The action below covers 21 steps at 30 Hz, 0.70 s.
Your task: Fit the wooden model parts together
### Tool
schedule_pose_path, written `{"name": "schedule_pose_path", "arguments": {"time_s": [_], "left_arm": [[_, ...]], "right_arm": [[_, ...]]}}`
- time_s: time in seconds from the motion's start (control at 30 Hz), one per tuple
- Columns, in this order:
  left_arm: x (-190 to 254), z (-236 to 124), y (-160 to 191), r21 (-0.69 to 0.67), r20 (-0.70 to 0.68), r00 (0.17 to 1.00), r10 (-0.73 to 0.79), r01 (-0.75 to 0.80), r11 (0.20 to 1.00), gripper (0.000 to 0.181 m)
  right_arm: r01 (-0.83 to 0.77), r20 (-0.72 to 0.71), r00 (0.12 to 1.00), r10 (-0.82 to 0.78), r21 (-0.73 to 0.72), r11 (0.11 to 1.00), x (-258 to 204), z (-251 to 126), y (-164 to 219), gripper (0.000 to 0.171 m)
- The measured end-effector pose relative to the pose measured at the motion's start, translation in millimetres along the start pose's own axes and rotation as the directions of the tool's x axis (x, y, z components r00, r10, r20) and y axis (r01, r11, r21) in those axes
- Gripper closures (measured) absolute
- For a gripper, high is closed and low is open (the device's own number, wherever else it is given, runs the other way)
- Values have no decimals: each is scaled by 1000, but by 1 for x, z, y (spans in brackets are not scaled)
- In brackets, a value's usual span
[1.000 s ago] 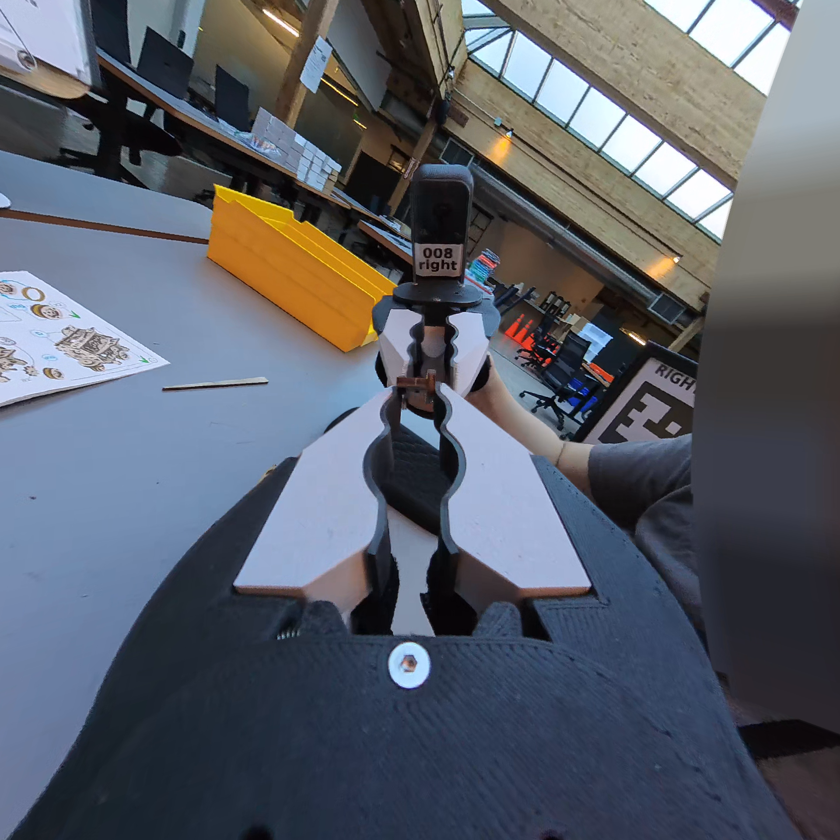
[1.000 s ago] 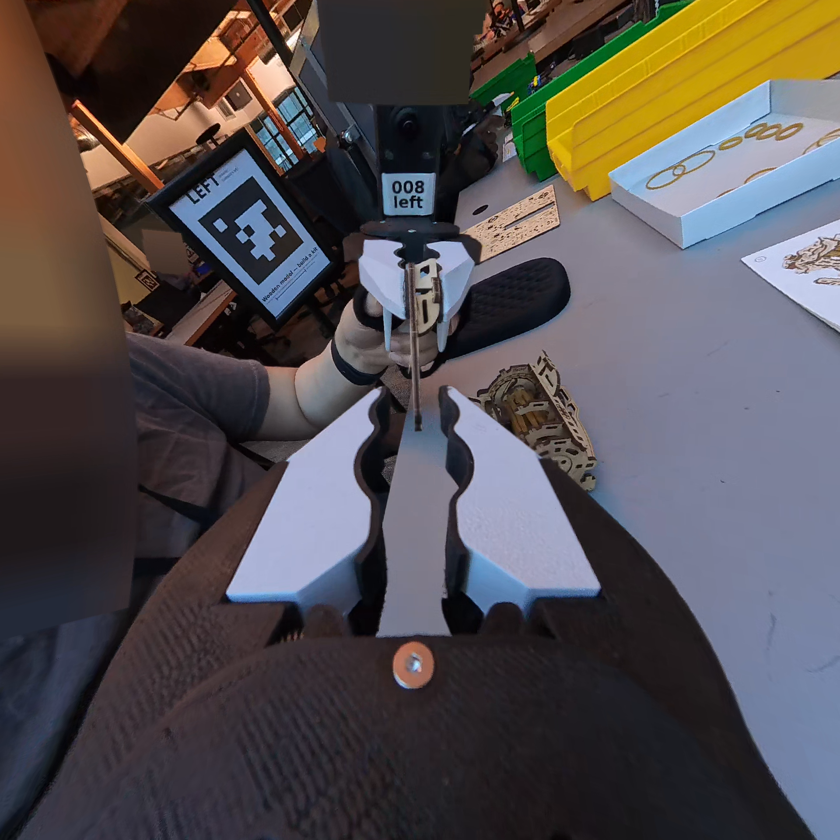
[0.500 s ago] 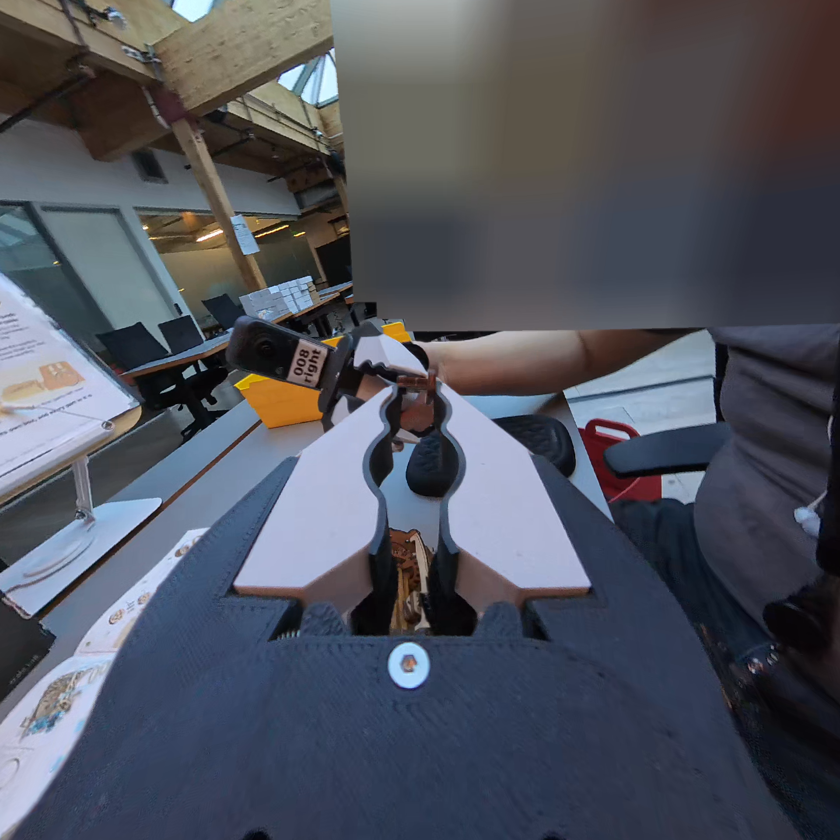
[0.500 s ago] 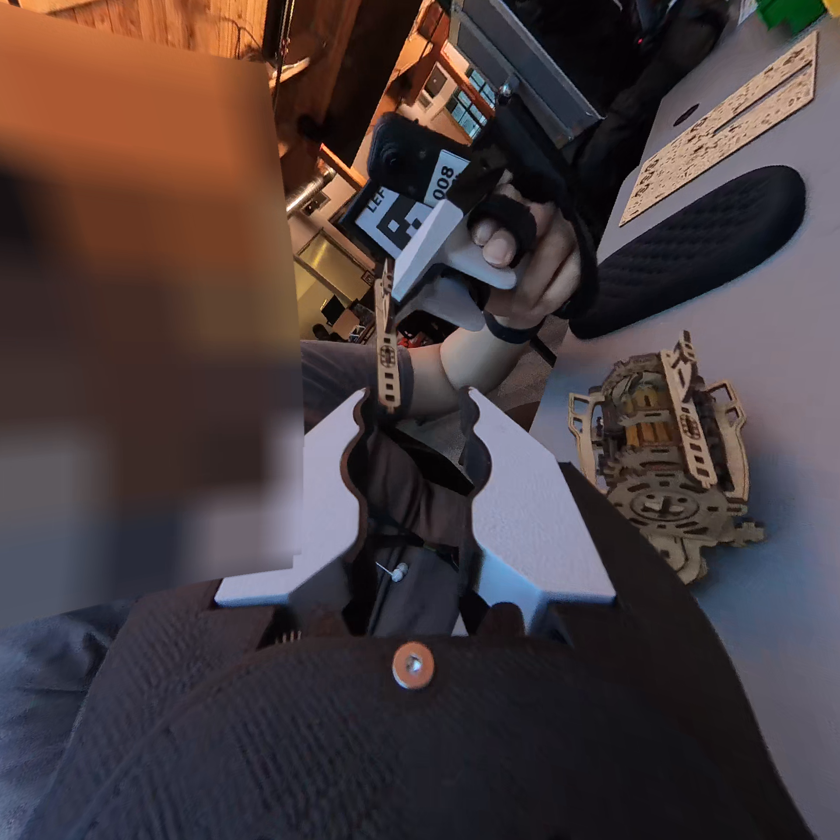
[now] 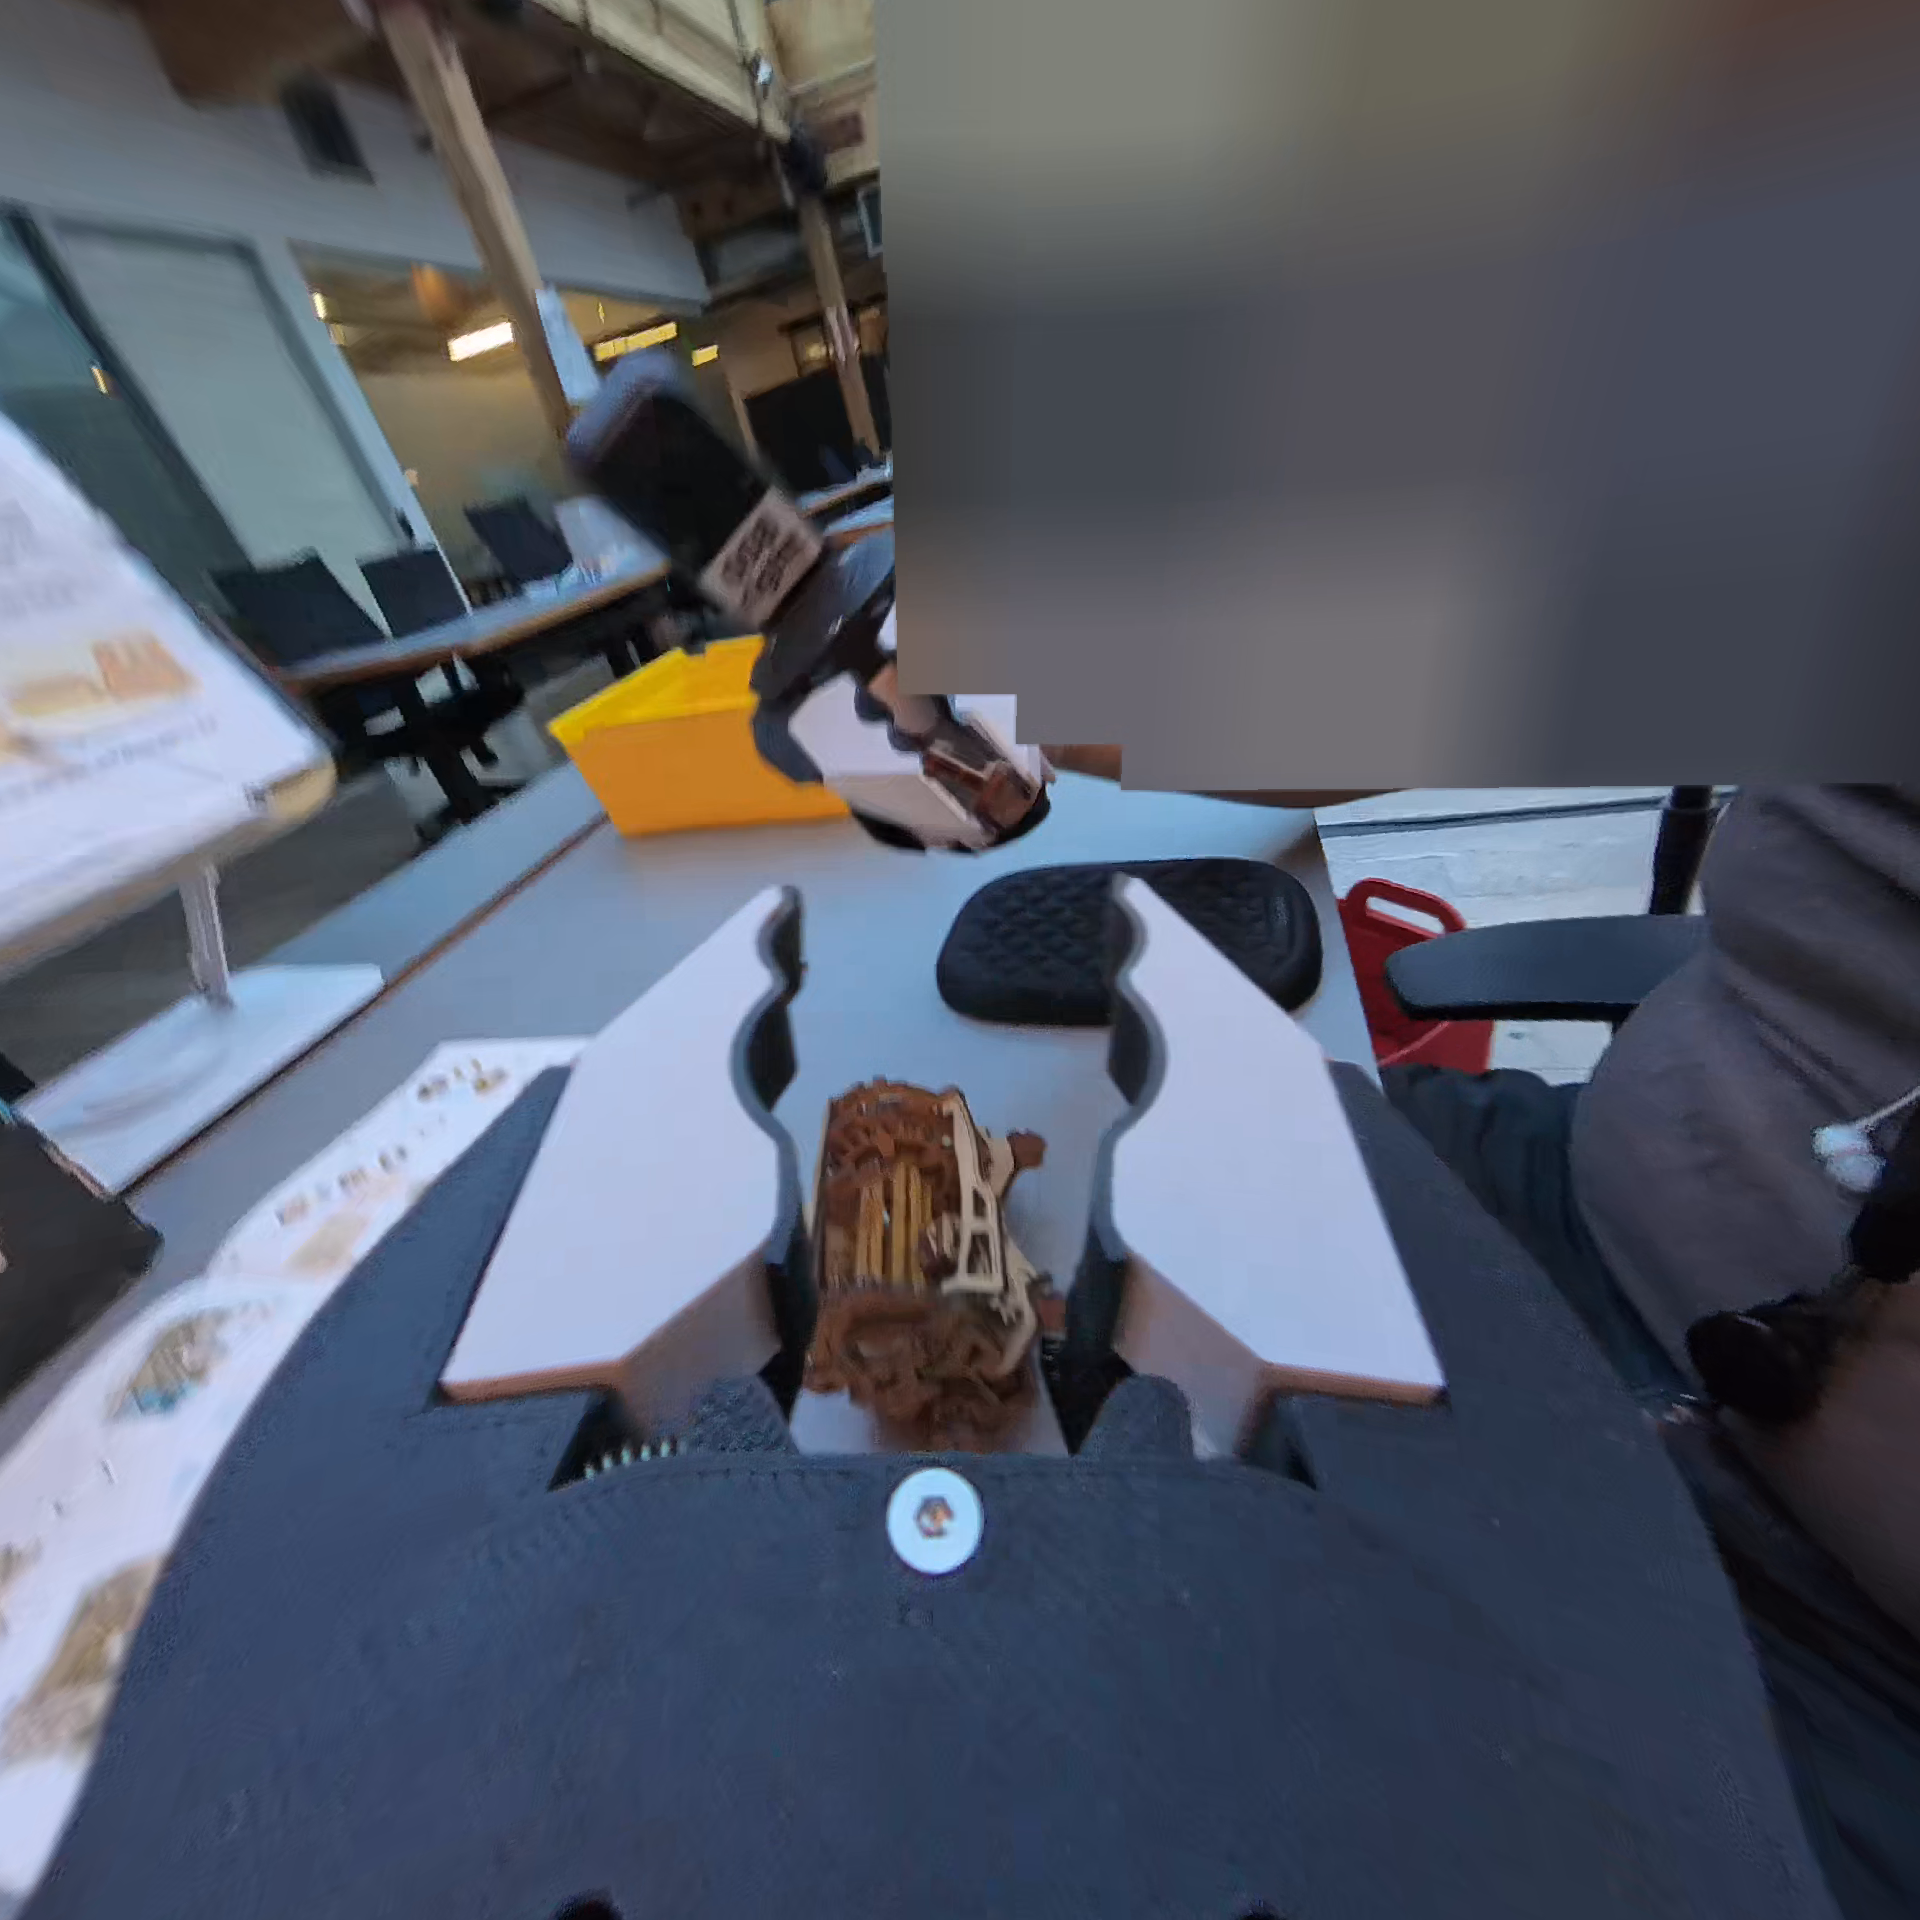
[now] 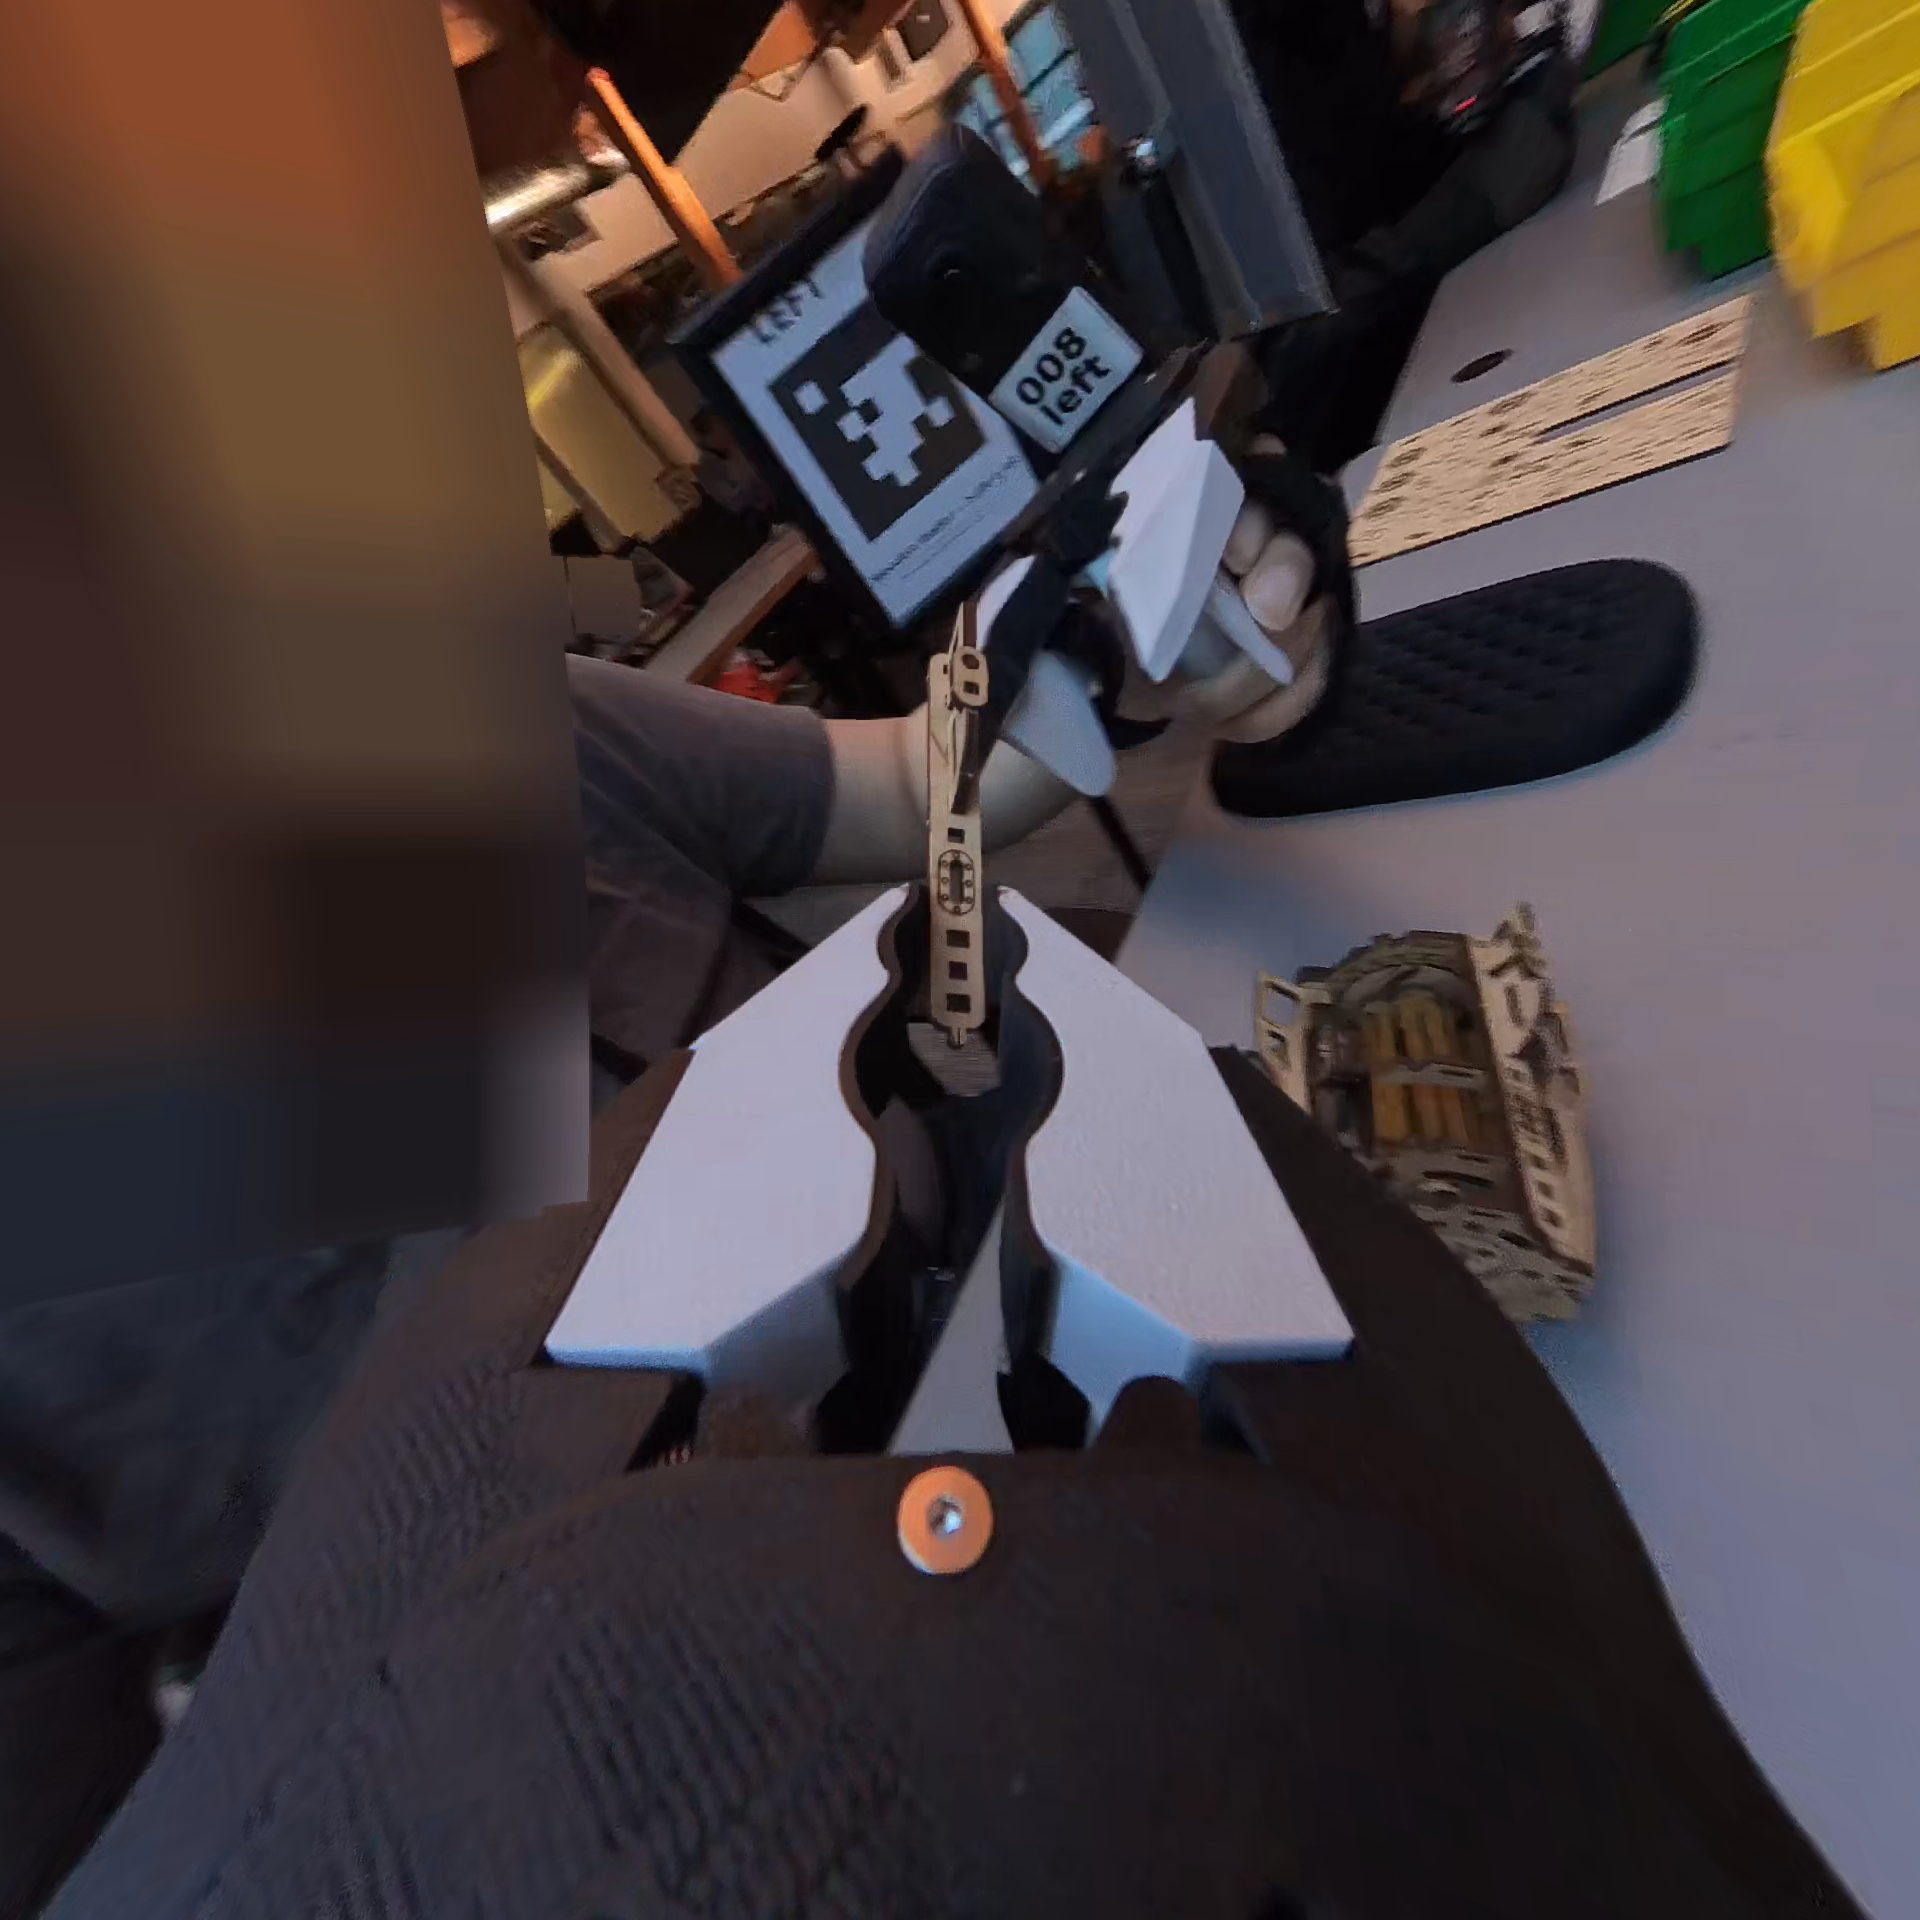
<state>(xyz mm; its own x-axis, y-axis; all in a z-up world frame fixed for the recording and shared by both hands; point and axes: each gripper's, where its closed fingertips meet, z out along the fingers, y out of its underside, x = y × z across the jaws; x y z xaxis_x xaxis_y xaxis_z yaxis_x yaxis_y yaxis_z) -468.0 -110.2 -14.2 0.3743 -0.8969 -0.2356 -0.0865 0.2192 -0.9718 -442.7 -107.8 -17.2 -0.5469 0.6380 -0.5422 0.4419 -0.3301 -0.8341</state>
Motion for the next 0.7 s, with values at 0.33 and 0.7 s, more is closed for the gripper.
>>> {"name": "schedule_pose_path", "arguments": {"time_s": [0.33, 0.7], "left_arm": [[-37, -25, 75, -156, 124, 962, -243, 261, 953, 100], [-25, -3, 108, -270, 122, 962, -245, 269, 924, 105]], "right_arm": [[469, -426, 647, -632, -431, 771, 62, -13, 34, 162], [426, -397, 589, -704, -587, 688, 98, -9, 43, 162]]}}
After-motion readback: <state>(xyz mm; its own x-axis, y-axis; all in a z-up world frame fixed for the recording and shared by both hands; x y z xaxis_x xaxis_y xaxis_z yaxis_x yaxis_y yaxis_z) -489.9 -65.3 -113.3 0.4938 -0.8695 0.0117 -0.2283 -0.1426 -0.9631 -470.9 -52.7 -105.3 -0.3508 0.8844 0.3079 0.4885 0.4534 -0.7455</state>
